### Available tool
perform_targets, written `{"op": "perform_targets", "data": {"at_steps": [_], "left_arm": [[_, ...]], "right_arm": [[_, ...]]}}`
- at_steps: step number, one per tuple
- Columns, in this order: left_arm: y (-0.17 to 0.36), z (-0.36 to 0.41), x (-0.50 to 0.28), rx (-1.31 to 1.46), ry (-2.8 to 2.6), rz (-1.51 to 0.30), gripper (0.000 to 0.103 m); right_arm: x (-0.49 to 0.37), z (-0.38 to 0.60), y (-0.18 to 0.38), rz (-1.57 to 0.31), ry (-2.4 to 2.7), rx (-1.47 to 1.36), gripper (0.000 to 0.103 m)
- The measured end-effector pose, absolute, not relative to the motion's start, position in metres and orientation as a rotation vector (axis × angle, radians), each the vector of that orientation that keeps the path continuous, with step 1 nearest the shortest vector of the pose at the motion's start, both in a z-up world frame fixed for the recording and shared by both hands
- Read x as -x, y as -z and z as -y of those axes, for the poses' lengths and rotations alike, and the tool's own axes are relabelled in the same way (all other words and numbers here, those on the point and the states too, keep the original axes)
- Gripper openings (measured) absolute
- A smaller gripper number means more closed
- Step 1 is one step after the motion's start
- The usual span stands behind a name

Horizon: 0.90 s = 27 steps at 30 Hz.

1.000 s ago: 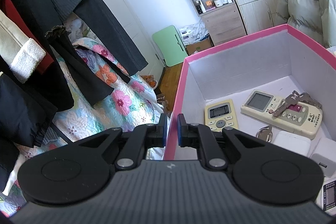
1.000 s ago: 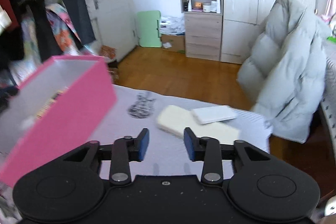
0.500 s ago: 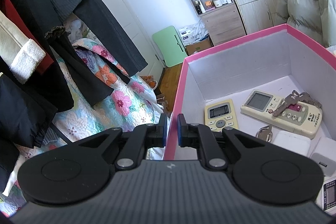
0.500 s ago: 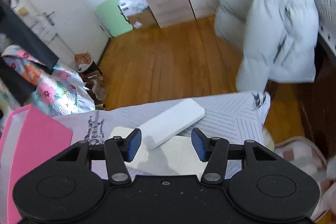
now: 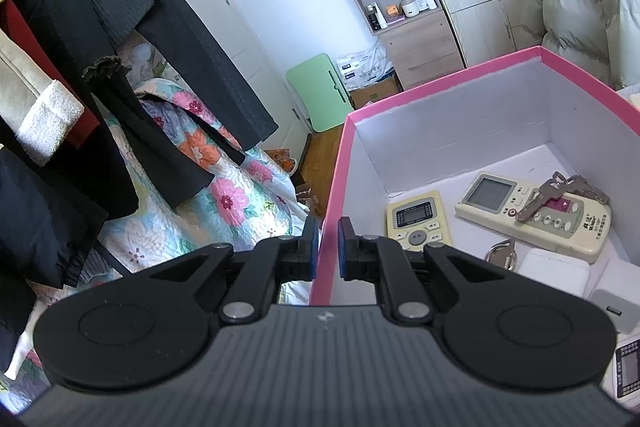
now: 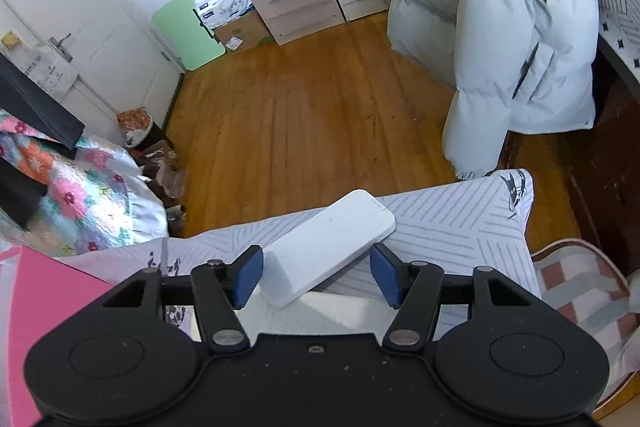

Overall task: Organize rigid objects
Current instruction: 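Grasp the cream rectangular power bank with the right gripper and lift it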

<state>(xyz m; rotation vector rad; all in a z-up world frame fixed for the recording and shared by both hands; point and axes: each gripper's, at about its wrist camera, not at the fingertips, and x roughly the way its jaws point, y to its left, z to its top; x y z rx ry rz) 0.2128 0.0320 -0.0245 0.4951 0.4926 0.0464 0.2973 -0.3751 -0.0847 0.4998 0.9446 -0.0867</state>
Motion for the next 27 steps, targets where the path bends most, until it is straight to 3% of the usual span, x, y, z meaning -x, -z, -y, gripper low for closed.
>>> {"op": "perform_targets", "data": {"at_steps": [18,27], "left_arm": [[0.026,-0.031,-0.211,-0.499,-0.042,-0.486,0.011],[0.026,-0.031,-0.211,-0.5,-0.048,-0.49,0.011]], "right_arm": [[-0.263,0.376,0.084,-0.964,-0.042,-0.483,0.069],[-0.266,0.336,0.079,-0.989,-0.124,-0.144,0.069]]}}
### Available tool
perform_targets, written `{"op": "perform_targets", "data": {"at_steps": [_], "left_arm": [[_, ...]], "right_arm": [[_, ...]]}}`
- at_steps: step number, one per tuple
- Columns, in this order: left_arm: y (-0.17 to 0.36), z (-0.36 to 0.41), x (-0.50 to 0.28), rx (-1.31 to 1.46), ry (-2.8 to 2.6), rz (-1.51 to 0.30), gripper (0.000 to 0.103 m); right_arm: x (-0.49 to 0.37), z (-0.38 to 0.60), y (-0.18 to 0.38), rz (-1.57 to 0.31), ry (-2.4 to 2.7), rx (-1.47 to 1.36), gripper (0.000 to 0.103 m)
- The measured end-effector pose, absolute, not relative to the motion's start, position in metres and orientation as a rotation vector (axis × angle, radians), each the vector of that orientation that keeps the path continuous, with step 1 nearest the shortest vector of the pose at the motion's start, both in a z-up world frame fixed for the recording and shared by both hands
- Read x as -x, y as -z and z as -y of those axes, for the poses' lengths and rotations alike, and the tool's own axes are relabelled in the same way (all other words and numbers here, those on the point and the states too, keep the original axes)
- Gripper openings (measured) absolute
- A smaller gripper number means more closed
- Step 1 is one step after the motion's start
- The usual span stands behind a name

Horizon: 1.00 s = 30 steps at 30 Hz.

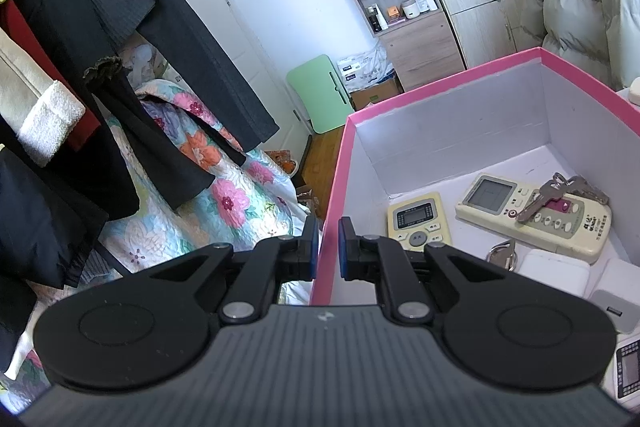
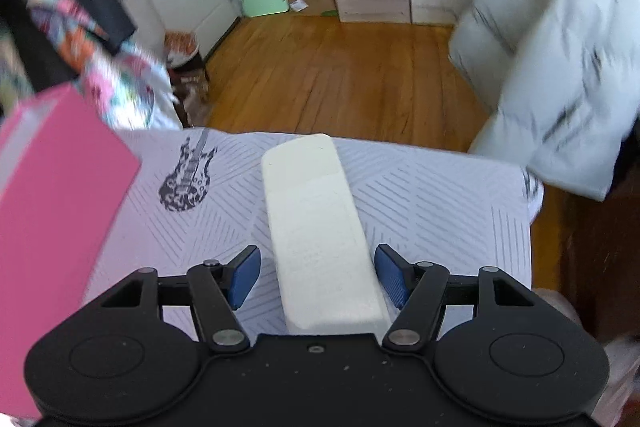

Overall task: Organize rigid objects
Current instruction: 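Grasp the cream rectangular power bank with the right gripper and lift it, then lower the cream power bank into the pink box and release it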

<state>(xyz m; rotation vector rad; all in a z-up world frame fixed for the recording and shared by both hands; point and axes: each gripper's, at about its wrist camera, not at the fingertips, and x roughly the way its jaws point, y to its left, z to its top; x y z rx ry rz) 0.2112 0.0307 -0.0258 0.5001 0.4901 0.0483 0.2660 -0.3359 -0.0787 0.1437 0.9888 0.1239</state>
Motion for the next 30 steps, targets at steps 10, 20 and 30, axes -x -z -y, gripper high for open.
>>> {"op": "perform_targets", "data": {"at_steps": [10,20,30], "left_arm": [[0.026,-0.031,-0.213,-0.494,-0.05,-0.497,0.011],[0.027,-0.034,-0.214,-0.481,-0.048,-0.498,0.011],[0.027,-0.034,-0.215,-0.464,-0.053,-0.499,0.011]], "right_arm": [[-0.272,0.311,0.066,-0.891,-0.12,0.057,0.059],[-0.208,0.288,0.003,-0.666,-0.112,0.021,0.059],[-0.168,0.226,-0.07,-0.42,-0.309,0.042,0.058]]}}
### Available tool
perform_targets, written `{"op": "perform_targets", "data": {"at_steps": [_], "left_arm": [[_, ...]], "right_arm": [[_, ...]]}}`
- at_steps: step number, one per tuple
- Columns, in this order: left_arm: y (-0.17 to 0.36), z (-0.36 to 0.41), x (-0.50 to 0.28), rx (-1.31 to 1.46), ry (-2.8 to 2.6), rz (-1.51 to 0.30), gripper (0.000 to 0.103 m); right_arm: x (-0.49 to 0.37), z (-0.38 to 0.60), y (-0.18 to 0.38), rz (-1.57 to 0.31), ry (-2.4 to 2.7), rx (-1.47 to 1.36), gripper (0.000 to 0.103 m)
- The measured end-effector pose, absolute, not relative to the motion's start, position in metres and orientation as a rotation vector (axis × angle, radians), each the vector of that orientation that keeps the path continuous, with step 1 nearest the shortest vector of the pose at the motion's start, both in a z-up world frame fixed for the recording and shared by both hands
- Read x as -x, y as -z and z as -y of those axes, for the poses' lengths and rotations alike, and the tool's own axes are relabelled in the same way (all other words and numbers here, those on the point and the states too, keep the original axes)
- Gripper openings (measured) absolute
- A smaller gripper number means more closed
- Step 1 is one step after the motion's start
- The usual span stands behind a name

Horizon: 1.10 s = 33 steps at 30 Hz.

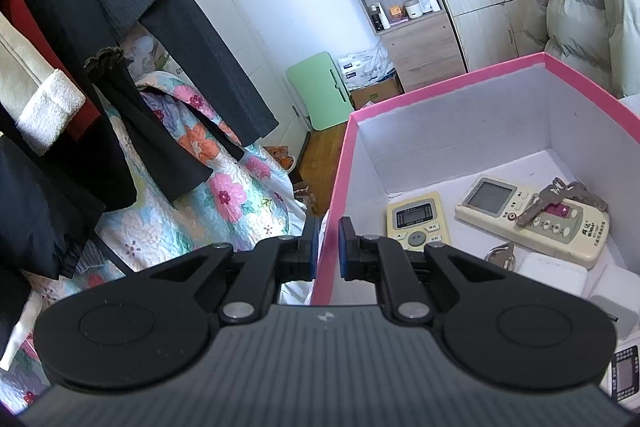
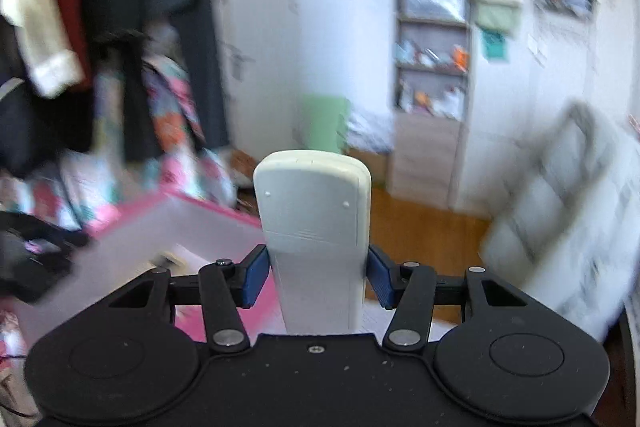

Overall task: Organize rigid objects
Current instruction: 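Lower the cream power bank into the pink box and release it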

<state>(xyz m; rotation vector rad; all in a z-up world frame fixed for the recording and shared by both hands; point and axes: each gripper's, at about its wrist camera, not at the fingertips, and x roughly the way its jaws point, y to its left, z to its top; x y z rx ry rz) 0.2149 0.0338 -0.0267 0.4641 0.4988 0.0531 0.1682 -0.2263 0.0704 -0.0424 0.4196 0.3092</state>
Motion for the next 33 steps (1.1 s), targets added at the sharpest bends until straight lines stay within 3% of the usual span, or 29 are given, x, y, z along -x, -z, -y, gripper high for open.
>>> {"op": "perform_targets", "data": {"at_steps": [4,18,33], "left_arm": [[0.027,-0.033,-0.215,-0.468,-0.061,-0.494,0.011],[0.026,-0.036,-0.214,-0.445,-0.044,-0.503,0.011],[0.025,-0.037,-0.213,-0.436,-0.063,-0.495,0.011]], "right_arm": [[-0.183,0.19,-0.078,-0.391,-0.481,0.051,0.058],[-0.281,0.078,-0.006,-0.543,-0.551,0.357,0.058],[-0.214,0.093,0.004,-0.68,-0.672,0.446,0.056]]}}
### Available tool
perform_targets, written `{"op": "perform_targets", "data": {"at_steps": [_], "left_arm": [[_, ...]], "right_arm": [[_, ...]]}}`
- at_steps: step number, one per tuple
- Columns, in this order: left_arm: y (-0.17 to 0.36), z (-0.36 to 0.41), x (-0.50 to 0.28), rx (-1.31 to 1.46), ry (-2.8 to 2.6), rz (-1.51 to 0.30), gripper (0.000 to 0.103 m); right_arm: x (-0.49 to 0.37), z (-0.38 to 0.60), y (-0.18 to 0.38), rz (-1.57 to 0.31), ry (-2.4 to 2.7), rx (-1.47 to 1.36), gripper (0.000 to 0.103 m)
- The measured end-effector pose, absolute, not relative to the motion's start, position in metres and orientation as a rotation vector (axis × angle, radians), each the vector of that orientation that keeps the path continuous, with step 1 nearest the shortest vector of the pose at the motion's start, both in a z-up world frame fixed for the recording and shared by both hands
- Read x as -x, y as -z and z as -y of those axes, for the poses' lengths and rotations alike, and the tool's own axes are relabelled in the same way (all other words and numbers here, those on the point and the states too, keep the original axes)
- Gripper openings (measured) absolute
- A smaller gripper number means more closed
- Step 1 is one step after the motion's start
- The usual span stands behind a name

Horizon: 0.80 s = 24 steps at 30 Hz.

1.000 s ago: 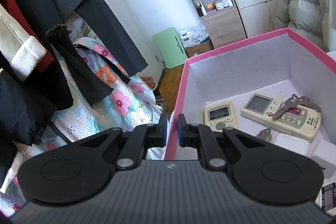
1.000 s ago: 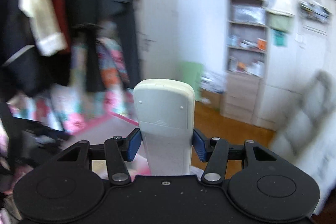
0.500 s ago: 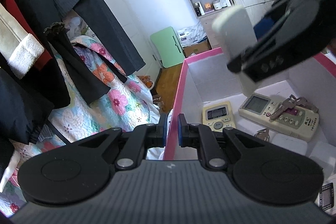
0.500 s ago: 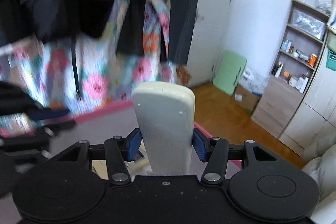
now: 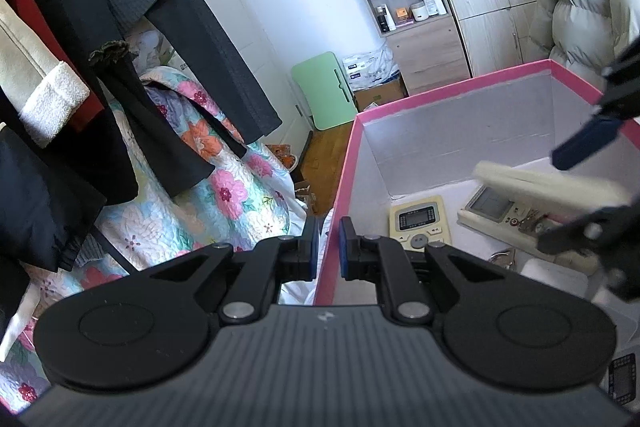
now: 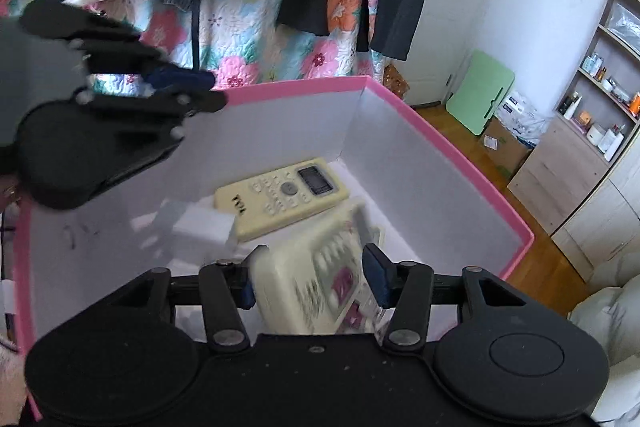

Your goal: Organize rigid objects

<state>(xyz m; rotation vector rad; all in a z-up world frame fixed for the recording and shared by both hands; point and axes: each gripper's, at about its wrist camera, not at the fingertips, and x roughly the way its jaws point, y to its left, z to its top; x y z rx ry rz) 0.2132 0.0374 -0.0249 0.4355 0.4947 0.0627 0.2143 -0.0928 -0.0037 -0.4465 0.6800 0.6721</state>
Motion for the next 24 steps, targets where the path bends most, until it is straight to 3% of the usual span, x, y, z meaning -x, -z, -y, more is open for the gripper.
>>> {"op": "perform_targets", "data": {"at_steps": [13,24], "left_arm": [[0.027,-0.037,-0.214,-0.451,-0.064,-0.5,0.011],[0.024,-0.039,-0.218,-0.43,-0.063,-0.527,0.011]], "right_arm": [[-0.174,0.142,-0.016,-0.65,-0.597,0.11,0.058],[-0.154,0.129,-0.039,-0.595,-0.554,0.093,0.061]]}}
